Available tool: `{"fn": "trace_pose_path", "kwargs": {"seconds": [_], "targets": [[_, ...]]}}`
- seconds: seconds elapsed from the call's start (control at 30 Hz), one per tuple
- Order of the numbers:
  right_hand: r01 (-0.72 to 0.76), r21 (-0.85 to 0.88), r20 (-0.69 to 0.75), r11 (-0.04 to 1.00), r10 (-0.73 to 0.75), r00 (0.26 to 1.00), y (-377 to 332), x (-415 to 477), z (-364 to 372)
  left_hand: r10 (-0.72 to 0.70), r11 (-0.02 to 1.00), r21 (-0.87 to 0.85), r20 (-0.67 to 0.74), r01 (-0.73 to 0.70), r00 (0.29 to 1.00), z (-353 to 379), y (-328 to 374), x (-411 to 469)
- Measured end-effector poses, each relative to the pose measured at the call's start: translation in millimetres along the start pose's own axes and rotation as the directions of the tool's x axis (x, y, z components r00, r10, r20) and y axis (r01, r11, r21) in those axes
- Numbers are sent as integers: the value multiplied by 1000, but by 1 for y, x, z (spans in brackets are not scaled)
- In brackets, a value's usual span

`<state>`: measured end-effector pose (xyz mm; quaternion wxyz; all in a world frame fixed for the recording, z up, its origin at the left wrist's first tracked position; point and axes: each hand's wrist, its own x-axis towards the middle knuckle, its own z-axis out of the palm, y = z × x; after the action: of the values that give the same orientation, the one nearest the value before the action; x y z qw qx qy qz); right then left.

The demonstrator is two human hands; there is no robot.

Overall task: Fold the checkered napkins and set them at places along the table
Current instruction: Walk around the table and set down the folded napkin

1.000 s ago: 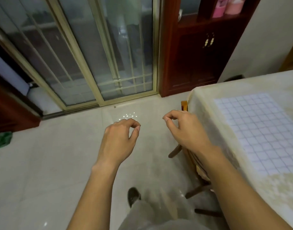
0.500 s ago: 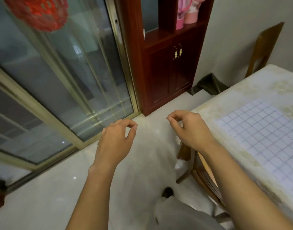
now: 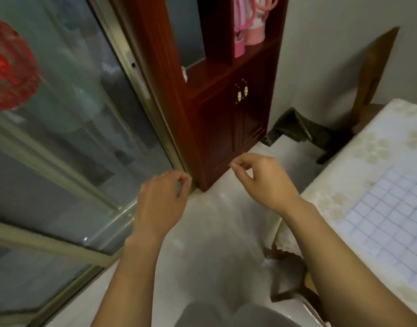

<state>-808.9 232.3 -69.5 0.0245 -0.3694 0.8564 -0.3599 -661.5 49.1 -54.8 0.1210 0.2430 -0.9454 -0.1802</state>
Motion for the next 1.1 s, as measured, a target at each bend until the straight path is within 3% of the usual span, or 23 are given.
{"fn": "trace_pose_path", "kwargs": {"seconds": [0.17, 0.43, 0.57, 0.67, 0.8, 0.93, 1.0, 1.1], "targets": [[-199, -74, -92, 977, 192, 977, 47, 41, -6, 185, 982, -70, 153, -176, 971, 44, 4, 102], [-447, -124, -333, 886, 387, 860, 58, 133, -38, 525, 851, -123, 164, -511, 835, 71, 42, 270], [-561, -66, -478, 825, 467, 743, 72, 155, -40, 672, 740, -190, 203, -645, 712, 90, 68, 335], [-660, -49, -504, 749, 552, 664, 87, 146, -33, 761, 649, -279, 255, -708, 597, 107, 102, 357], [-757, 41, -611, 653, 615, 498, 112, 135, -47, 841, 533, -323, 305, -782, 447, 137, 150, 371], [-794, 143, -673, 591, 646, 360, 155, 142, -76, 863, 481, -326, 340, -814, 374, 167, 196, 394], [-783, 163, -685, 600, 640, 348, 186, 160, -90, 865, 467, -295, 347, -834, 362, 177, 215, 414], [-762, 108, -668, 639, 614, 420, 229, 209, -110, 861, 453, -182, 343, -873, 375, 190, 241, 457]]}}
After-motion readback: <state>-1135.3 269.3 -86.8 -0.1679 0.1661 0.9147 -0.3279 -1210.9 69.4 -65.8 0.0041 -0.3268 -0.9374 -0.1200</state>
